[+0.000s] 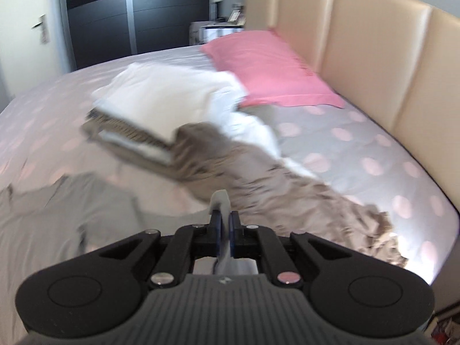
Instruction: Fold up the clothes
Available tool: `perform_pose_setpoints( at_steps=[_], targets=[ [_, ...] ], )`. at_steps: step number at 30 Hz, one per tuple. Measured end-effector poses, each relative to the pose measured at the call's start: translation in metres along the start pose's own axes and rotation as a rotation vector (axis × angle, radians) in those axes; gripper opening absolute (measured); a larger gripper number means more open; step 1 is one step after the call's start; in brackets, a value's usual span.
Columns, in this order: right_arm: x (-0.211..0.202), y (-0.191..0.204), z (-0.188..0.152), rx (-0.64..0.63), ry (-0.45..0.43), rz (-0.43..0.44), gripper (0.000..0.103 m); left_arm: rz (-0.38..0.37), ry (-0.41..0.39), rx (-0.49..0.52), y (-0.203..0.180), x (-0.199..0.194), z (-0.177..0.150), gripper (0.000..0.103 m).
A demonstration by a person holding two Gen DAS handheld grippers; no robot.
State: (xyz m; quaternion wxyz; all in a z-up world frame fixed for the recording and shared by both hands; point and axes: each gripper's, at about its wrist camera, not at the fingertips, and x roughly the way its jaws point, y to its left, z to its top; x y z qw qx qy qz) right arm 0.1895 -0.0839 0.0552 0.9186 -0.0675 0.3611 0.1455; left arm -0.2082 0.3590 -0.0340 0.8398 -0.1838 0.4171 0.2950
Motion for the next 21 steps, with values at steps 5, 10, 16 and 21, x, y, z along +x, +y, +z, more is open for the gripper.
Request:
perform_pose_setpoints(
  at_steps=[5, 10, 16, 21],
  targets=[
    [0.031, -0.052, 0.005, 0.115, 0.043, -0.115, 0.006, 0.024, 0.018, -0.010, 0.003, 0.006, -0.001, 0.042],
    [0.067, -0.087, -0.018, 0.219, 0.139, -0.160, 0.006, 0.045, 0.044, -0.023, 0.009, 0.014, -0.002, 0.042],
    [0.093, -0.100, -0.045, 0.275, 0.219, -0.140, 0.007, 0.063, 0.064, 0.008, 0.006, 0.020, -0.005, 0.042],
    [0.080, -0.089, -0.046, 0.197, 0.171, -0.148, 0.013, 0.085, 0.095, 0.065, 0.003, 0.025, -0.014, 0.042]
  ],
)
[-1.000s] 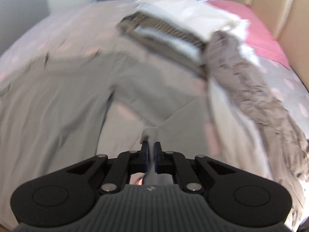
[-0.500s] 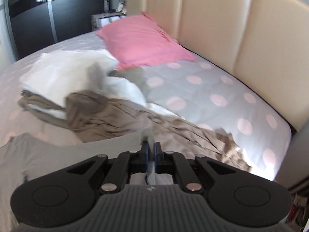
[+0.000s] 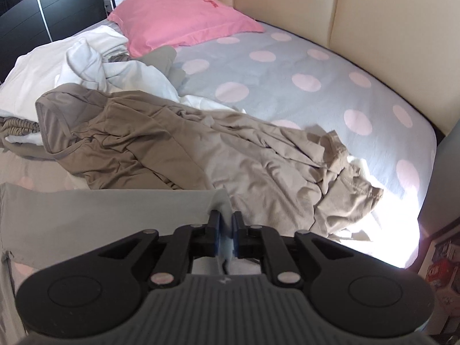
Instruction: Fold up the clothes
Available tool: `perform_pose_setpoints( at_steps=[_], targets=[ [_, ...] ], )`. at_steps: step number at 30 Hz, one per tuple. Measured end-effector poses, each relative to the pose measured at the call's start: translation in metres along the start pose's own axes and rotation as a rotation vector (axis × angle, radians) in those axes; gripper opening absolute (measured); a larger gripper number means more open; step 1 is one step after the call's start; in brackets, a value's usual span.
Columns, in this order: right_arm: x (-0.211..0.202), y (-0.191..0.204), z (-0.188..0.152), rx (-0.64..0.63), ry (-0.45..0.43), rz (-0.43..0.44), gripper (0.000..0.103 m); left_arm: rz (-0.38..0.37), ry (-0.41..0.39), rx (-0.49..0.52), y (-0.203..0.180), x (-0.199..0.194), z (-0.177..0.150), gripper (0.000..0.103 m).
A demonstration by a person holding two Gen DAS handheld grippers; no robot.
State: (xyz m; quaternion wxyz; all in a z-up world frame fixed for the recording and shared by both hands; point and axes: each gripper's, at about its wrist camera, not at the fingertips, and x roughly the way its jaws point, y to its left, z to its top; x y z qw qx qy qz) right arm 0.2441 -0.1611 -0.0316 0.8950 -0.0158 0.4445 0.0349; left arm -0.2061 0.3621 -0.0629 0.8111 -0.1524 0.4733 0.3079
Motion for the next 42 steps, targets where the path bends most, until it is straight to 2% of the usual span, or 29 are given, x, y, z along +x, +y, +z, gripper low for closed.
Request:
perform_pose_setpoints(
  at_steps=[5, 7, 8, 16, 21, 27, 31, 34, 39, 42],
  targets=[
    [-0.020, 0.016, -0.006, -0.108, -0.092, -0.044, 0.019, 0.015, 0.019, 0.030, -0.001, -0.001, -0.008, 0.042],
    [-0.032, 0.024, -0.008, -0.142, -0.133, -0.050, 0.030, 0.015, 0.020, 0.037, -0.002, -0.004, -0.009, 0.042],
    [-0.039, 0.027, -0.009, -0.155, -0.151, -0.048, 0.031, 0.014, 0.019, 0.041, -0.003, -0.006, -0.009, 0.042],
    [-0.082, 0.056, -0.027, -0.269, -0.234, 0.016, 0.035, 0.001, 0.025, 0.069, -0.009, -0.020, -0.021, 0.042],
    [-0.102, 0.082, -0.048, -0.365, -0.251, 0.106, 0.037, -0.025, 0.024, 0.085, -0.012, -0.033, -0.028, 0.042],
    [-0.111, 0.125, -0.090, -0.552, -0.165, 0.295, 0.036, -0.044, 0.032, 0.124, -0.016, -0.047, -0.038, 0.042],
    [-0.113, 0.152, -0.126, -0.681, -0.062, 0.436, 0.036, -0.053, 0.029, 0.144, -0.016, -0.055, -0.047, 0.042],
    [-0.111, 0.169, -0.157, -0.773, 0.049, 0.517, 0.036, -0.056, 0.026, 0.140, -0.011, -0.057, -0.053, 0.042],
    [-0.105, 0.191, -0.203, -0.930, 0.188, 0.568, 0.035, -0.061, 0.029, 0.138, -0.004, -0.059, -0.062, 0.041],
    [-0.101, 0.198, -0.225, -0.983, 0.272, 0.588, 0.035, -0.068, 0.033, 0.136, 0.001, -0.059, -0.066, 0.042]
  ],
)
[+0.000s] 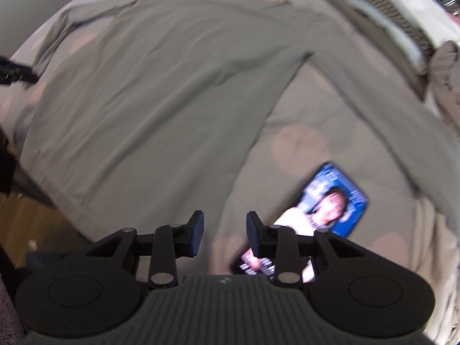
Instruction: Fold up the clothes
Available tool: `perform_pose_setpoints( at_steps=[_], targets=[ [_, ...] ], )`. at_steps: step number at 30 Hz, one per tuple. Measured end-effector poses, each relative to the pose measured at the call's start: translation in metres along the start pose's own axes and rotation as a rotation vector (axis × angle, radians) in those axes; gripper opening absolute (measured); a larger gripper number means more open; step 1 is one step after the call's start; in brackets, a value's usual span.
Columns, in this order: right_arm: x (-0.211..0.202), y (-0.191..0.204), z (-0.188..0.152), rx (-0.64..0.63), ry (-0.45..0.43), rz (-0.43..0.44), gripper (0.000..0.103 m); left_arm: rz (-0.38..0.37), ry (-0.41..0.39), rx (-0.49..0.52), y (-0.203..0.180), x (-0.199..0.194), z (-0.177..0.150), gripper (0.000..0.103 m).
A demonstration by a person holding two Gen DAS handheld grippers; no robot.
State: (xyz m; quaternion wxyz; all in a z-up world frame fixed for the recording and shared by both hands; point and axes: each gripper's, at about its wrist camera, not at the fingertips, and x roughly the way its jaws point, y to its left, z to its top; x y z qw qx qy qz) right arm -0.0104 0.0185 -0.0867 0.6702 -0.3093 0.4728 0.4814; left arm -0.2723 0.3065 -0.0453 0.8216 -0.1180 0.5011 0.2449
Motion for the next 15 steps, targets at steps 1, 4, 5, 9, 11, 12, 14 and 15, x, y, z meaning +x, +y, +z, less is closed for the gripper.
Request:
perform_pose_setpoints(
  at_steps=[1, 4, 5, 9, 11, 12, 14, 15],
  targets=[
    [0.005, 0.005, -0.001, -0.011, 0.022, 0.012, 0.035, -0.004, 0.002, -0.002, 0.002, 0.000, -0.002, 0.041],
    [0.017, 0.016, -0.002, -0.054, 0.073, 0.012, 0.035, -0.017, 0.018, -0.005, 0.007, 0.001, -0.010, 0.042],
    [0.021, 0.018, -0.003, -0.061, 0.092, 0.008, 0.035, -0.020, 0.028, -0.006, 0.009, 0.002, -0.013, 0.042],
    [0.035, 0.020, -0.003, -0.062, 0.172, -0.019, 0.035, -0.026, 0.093, -0.012, 0.017, 0.011, -0.029, 0.044],
    [0.040, 0.020, -0.003, -0.058, 0.195, -0.019, 0.036, -0.029, 0.121, -0.017, 0.020, 0.019, -0.036, 0.044],
    [0.042, 0.020, -0.003, -0.056, 0.202, -0.017, 0.037, -0.038, 0.129, -0.013, 0.019, 0.023, -0.039, 0.044],
    [0.044, 0.020, -0.003, -0.050, 0.210, -0.013, 0.037, -0.064, 0.137, 0.016, 0.015, 0.032, -0.043, 0.044],
    [0.044, 0.020, -0.004, -0.048, 0.212, -0.011, 0.038, -0.070, 0.145, 0.039, 0.011, 0.037, -0.043, 0.044]
  ],
)
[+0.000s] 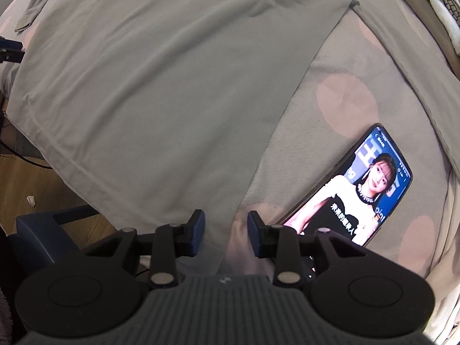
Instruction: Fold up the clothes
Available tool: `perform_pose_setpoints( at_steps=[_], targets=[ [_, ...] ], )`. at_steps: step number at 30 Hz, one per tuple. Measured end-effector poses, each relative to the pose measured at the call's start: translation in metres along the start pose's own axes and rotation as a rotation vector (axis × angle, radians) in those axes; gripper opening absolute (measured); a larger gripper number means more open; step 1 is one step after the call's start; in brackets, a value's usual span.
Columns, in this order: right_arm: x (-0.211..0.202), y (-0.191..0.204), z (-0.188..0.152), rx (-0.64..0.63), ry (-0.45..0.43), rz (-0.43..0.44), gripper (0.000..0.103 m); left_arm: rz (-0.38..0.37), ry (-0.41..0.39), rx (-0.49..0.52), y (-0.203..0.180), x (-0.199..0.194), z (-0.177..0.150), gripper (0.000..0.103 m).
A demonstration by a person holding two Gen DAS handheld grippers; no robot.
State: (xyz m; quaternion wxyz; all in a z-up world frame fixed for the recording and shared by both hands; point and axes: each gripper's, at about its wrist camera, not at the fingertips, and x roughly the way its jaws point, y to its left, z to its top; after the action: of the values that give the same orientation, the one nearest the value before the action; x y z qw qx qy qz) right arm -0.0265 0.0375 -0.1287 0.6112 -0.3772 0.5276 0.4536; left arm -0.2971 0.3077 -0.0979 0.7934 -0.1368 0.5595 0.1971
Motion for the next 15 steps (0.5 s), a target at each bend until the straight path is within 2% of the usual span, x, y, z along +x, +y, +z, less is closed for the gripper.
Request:
perform_pose_setpoints(
  at_steps=[2, 3, 4, 5, 6, 7, 9, 15],
  targets=[
    [0.001, 0.000, -0.002, 0.000, 0.001, 0.001, 0.037, 0.014, 0.011, 0.036, -0.007, 0.009, 0.001, 0.044],
    [0.001, 0.001, -0.004, -0.003, -0.002, 0.000, 0.034, 0.015, 0.010, 0.041, -0.009, 0.010, 0.002, 0.043],
    [0.000, 0.002, -0.005, -0.006, -0.006, 0.000, 0.024, 0.016, 0.010, 0.047, -0.010, 0.010, 0.003, 0.040],
    [-0.001, 0.004, -0.007, -0.010, -0.012, -0.002, 0.019, 0.013, 0.010, 0.050, -0.012, 0.010, 0.004, 0.030],
    [-0.003, 0.005, -0.008, -0.011, -0.019, -0.004, 0.007, -0.003, 0.009, 0.049, -0.013, 0.008, 0.004, 0.015],
    [-0.006, 0.005, -0.009, -0.009, -0.026, -0.004, 0.002, -0.015, 0.010, 0.049, -0.015, 0.005, 0.004, 0.009],
    [-0.012, 0.006, -0.012, -0.004, -0.038, -0.004, 0.002, -0.028, 0.013, 0.047, -0.018, -0.002, 0.005, 0.003],
    [-0.046, 0.001, -0.016, 0.041, -0.048, 0.031, 0.001, -0.039, 0.046, 0.003, -0.012, -0.034, 0.012, 0.002]
  ],
)
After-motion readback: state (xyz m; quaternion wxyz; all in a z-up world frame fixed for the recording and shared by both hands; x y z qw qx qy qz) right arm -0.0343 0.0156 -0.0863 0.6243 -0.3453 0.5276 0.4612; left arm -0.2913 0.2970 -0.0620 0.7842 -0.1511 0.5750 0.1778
